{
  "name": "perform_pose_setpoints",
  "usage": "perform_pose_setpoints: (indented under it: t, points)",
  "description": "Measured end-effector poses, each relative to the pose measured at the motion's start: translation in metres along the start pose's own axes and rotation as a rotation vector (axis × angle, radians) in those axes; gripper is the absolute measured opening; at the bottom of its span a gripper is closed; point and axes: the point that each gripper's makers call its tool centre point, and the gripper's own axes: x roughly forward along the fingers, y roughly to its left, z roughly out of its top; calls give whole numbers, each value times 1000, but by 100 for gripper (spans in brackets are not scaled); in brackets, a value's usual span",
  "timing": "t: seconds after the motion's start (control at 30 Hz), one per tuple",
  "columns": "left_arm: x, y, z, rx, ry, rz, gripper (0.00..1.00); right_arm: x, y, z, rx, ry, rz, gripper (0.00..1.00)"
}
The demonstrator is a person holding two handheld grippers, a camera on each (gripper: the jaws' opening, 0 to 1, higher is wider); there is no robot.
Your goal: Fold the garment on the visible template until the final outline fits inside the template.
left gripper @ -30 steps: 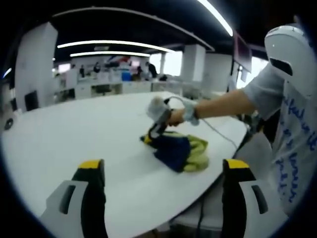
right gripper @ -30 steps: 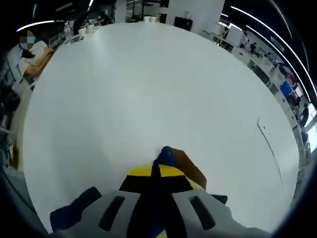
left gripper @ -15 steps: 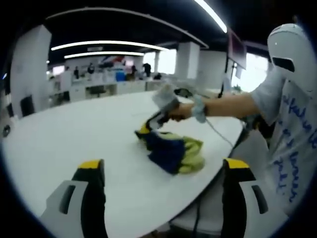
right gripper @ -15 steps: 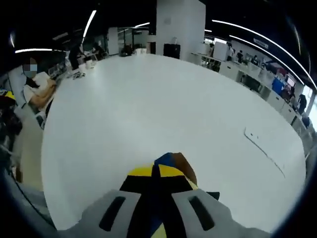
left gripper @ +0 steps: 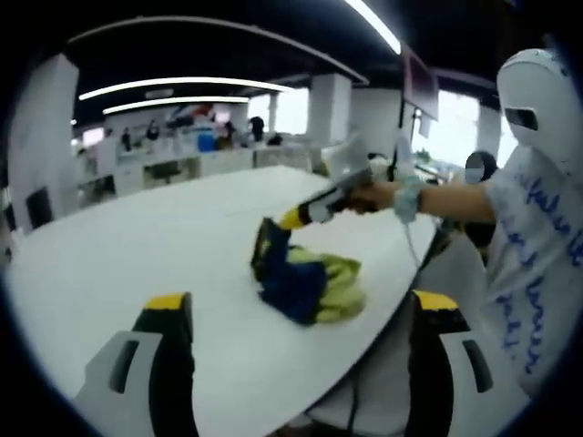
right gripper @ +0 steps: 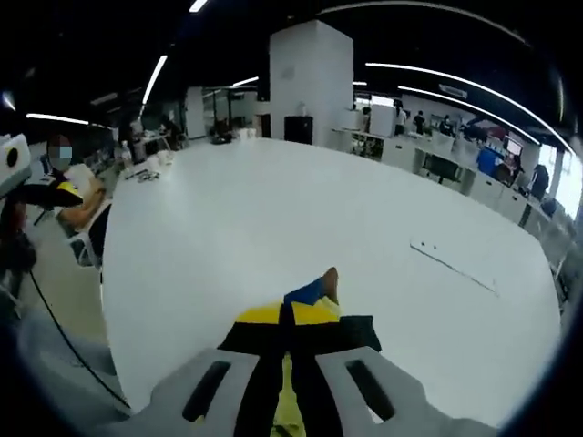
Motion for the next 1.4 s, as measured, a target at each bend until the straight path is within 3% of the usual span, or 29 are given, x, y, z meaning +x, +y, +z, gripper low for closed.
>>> perform_pose_setpoints:
  t: [0.17, 0.47, 0.83, 1.0, 1.13, 1.4]
  points:
    - [0, -6, 0, 41, 32, -5, 94, -25, 5, -24, -12, 3, -45, 1]
    - [3, -18, 4, 56, 43, -22, 94, -71, 9, -41, 39, -38, -88, 1]
    - [24, -28, 9, 112, 76, -51, 93, -134, -17, -66, 75, -51, -209, 1]
    - [35, -41, 2, 104, 110, -77, 92, -160, -26, -77, 153, -74, -234, 1]
    - [40, -49, 3, 98, 111, -93, 92, -173, -33, -96, 125, -27, -283, 1]
    - [51, -56, 10, 149, 144, -121, 91, -191, -41, -113, 160, -26, -309, 1]
